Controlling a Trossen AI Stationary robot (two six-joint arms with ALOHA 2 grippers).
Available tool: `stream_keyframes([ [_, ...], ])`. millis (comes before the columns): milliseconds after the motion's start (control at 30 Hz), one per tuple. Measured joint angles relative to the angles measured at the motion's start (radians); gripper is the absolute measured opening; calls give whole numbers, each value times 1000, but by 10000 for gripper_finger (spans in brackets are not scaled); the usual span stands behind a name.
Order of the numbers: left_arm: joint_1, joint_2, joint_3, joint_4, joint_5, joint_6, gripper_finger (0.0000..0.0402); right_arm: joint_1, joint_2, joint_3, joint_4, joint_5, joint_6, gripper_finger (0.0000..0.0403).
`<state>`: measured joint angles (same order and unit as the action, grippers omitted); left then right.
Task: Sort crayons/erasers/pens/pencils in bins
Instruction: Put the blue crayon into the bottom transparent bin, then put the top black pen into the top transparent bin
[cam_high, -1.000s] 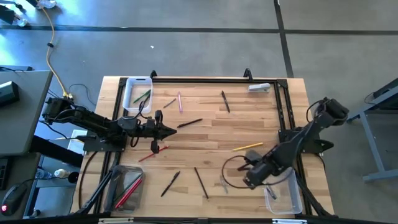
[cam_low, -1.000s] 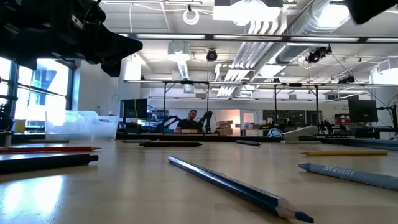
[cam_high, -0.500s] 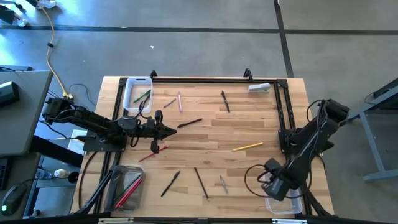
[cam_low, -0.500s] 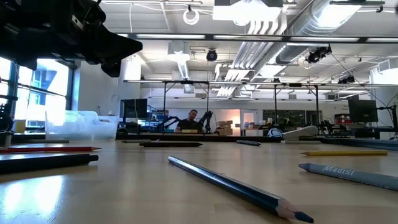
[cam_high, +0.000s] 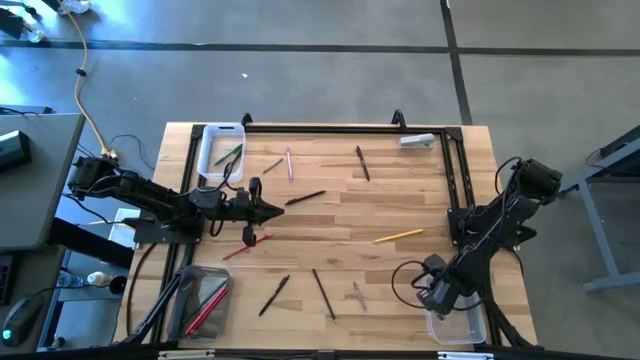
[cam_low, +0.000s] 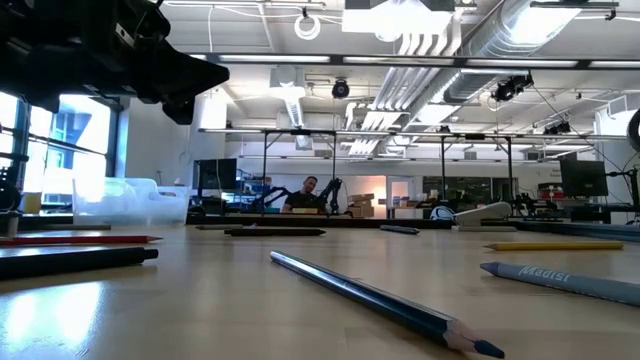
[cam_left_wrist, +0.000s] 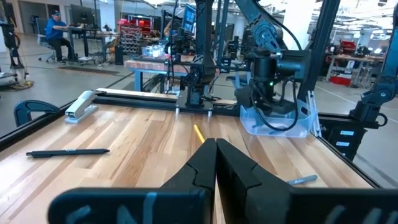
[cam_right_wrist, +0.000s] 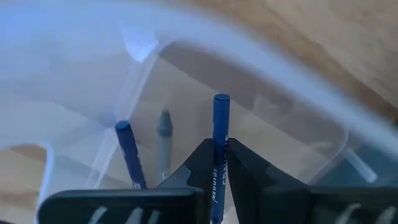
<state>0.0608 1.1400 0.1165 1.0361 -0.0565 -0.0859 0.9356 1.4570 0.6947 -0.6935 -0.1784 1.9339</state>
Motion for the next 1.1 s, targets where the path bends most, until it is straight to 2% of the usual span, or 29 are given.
stream_keyframes([
  [133, 0, 0, 0, 0, -2, 0, 0, 0, 0, 42, -44, -16, 0, 72],
  [300, 0, 0, 0, 0, -3, 0, 0, 0, 0, 139, -204, -59, 40, 128],
  [433, 0, 0, 0, 0, -7, 0, 0, 0, 0, 260, -345, -68, -8, 149],
  [567, 0, 0, 0, 0, -7, 0, 0, -6, 0, 405, -503, 3, -17, 127],
  [733, 0, 0, 0, 0, -7, -1, 0, -37, -7, 517, -595, 235, -124, 50],
  [833, 0, 0, 0, 1, -7, -7, 0, -82, -29, 496, -554, 334, -237, 8],
  [933, 0, 0, 0, 1, -7, -7, 0, -143, -62, 418, -421, 424, -393, 13],
  [1100, 0, 0, 0, 1, -7, -1, 0, -305, -154, 174, 87, 518, -741, 4],
])
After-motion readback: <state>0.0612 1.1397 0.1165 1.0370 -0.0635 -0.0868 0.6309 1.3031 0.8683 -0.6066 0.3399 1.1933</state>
